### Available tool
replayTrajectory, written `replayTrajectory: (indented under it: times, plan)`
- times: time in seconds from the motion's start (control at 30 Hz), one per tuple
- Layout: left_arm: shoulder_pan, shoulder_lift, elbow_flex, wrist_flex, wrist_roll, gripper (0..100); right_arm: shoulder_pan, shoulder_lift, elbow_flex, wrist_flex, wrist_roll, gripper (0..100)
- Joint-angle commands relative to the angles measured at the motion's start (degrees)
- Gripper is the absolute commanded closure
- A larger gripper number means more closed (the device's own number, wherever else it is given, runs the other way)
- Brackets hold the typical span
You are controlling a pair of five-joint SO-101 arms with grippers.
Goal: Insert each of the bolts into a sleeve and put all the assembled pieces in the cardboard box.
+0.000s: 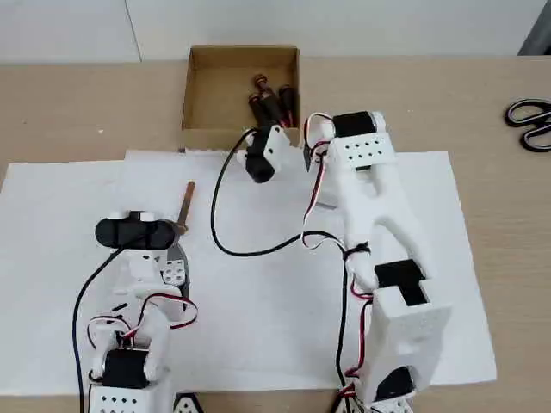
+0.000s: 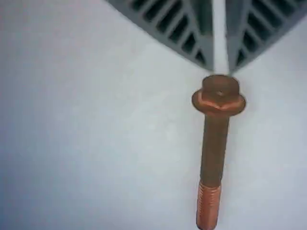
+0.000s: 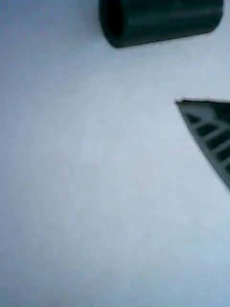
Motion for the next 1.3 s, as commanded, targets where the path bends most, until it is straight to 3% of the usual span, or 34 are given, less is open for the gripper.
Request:
replayTrajectory:
  times: [0.0,0.3,0.77,1.03,1.27]
  plan:
    - [-0.3,-0.4,-0.3,0.2,0.0,99,1.3,0.4,-2.7,0.0,2.5,82.0]
    - [-0.3,-0.4,-0.3,0.2,0.0,99,2.9,4.4,-2.8,-5.1,6.1,82.0]
    - [-0.3,-0.4,-0.3,0.2,0.0,99,2.9,15.7,-12.0,-4.3,6.7,82.4]
    - [-0.3,-0.4,-0.3,0.2,-0.1,99,4.2,18.4,-12.0,-1.0,6.6,99.0]
    - [-0.3,-0.4,-0.3,0.2,-0.1,99,4.6,18.8,-12.7,1.4,3.0,99.5]
